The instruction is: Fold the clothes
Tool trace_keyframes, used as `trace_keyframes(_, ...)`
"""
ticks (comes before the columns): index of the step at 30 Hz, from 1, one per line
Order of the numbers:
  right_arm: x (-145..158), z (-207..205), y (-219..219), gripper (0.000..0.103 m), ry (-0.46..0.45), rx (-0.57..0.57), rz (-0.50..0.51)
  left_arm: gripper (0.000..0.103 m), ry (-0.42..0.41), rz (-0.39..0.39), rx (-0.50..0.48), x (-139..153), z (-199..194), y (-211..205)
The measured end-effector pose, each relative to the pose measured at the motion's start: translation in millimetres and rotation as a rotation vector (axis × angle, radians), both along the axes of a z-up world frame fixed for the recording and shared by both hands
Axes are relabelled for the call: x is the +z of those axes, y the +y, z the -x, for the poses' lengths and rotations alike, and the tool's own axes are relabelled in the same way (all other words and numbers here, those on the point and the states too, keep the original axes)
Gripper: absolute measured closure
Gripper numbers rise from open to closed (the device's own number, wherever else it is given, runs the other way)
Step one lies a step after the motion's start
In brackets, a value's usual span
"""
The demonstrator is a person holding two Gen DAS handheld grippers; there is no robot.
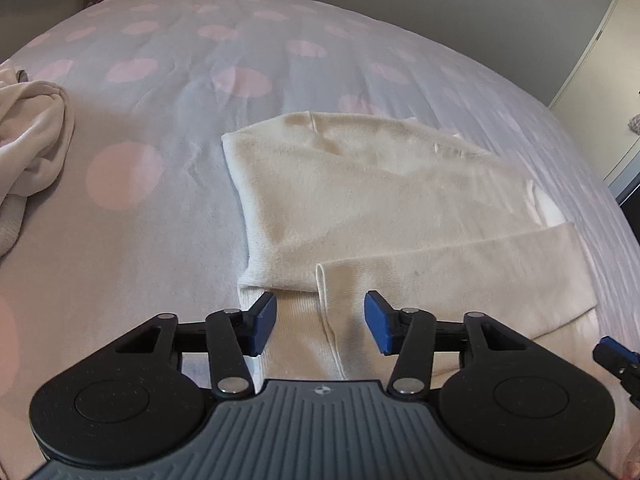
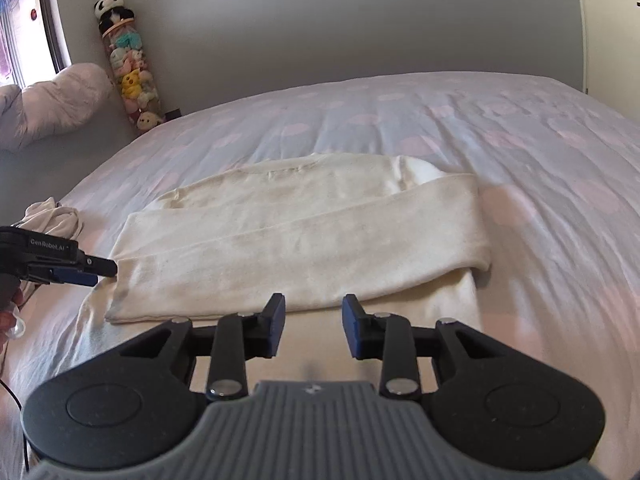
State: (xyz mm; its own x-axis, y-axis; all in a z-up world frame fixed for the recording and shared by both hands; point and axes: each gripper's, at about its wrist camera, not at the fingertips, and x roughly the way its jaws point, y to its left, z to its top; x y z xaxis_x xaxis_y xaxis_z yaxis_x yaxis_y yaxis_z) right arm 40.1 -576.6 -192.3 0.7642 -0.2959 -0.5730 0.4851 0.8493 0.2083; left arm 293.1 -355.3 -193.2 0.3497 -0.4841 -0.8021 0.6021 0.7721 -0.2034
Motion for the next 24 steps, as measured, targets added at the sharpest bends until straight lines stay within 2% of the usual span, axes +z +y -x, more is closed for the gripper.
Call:
trace_keyframes(2, -6, 4, -3, 0.063, -0.015, -0.014, -0.002, 0.069, -0.034, -0.037, 0.005, -7, 4, -4)
trace_keyframes(7, -13, 7, -16, 0.062, -0.058, -0.041, -0.056, 0.072, -0.122, -0.037, -0.053, -10, 22, -14)
trace_keyframes(8, -15, 6, -18, 0.062, -0.061, -0.046, -0.07, 0.08, -0.133, -0.038, -0.058, -10, 25, -17)
trace_keyframes(10, -20, 4, -22, 0.062, -0.058, -0.054, -0.093, 0.086, -0.164, -0.05, -0.064, -10, 31, -21)
trace_keyframes(11, -21, 3, -23, 0.062, -0.057, -0.056, -0.101, 0.093, -0.173, -0.051, -0.067, -10, 33, -21)
trace_keyframes(13, -20, 3, -24, 0.062, -0.066, -0.056, -0.104, 0.1, -0.184, -0.037, -0.075, -10, 35, -21)
trace_keyframes(18, -18, 6, -27, 0.062, -0.07, -0.066, -0.094, 0.101, -0.181, 0.068, -0.044, 7, 33, -12)
trace_keyframes(21, -18, 5, -28, 0.062, -0.049, -0.072, -0.08, 0.101, -0.168, 0.136, -0.043, 29, 31, -14)
trace_keyframes(24, -17, 5, -28, 0.062, -0.031, -0.072, -0.048, 0.101, -0.183, 0.169, -0.086, 60, 27, -30)
